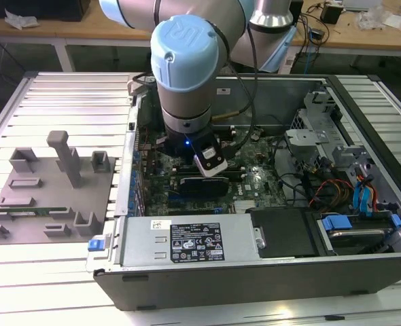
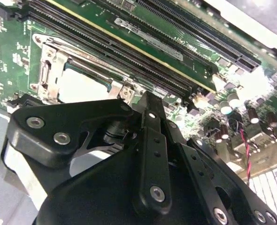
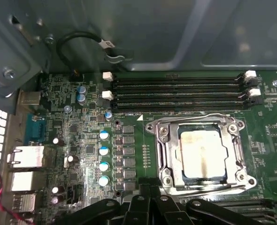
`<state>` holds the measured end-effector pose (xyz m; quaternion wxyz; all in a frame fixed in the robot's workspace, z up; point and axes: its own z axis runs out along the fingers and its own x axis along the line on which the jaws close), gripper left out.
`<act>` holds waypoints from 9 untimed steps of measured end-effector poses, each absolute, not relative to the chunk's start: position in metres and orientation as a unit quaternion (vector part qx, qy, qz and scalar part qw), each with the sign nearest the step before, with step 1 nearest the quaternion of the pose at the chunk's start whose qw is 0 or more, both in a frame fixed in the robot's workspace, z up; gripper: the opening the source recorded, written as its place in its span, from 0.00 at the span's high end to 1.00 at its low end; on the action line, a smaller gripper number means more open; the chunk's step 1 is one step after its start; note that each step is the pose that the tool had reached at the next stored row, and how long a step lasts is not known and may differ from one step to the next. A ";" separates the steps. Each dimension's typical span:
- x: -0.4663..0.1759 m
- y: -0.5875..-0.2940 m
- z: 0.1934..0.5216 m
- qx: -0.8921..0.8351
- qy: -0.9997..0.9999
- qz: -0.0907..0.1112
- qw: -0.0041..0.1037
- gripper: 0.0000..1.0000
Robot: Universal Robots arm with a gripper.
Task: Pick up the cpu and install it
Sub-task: 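Install the second cpu locking lever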
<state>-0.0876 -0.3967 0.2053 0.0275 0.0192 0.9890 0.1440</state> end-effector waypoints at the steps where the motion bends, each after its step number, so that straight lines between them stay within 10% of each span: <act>1: -0.088 -0.397 0.209 0.019 0.990 0.138 0.028 0.89; 9: -0.085 -0.396 0.215 0.018 0.997 0.066 0.029 0.89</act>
